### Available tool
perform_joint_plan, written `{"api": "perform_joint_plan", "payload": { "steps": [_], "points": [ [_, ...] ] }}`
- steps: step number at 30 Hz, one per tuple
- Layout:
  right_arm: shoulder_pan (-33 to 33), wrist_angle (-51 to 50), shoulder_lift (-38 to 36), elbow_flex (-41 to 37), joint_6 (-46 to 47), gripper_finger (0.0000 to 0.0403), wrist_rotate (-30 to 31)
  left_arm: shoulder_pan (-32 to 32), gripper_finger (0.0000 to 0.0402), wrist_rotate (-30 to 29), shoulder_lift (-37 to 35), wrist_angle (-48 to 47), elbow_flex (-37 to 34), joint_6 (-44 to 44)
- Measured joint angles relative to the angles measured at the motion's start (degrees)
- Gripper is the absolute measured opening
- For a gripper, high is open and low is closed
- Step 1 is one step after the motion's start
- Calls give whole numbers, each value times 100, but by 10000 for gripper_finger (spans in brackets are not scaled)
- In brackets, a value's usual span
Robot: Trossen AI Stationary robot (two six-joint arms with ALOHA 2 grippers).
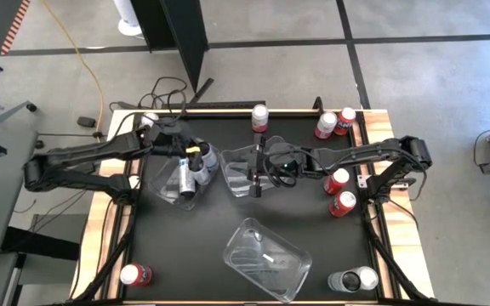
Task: Sort soda cans
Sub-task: Put the left black soda can in the top left transparent bin
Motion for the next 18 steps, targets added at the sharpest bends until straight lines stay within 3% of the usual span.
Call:
{"api": "perform_joint_plan", "payload": {
  "steps": [8,18],
  "points": [
    [15,-5,0,0,0,113,0,0,0,195,355,482,11,3],
    [15,6,2,-2,2,113,2,-9,0,98,517,255,0,-5]
  ]
}}
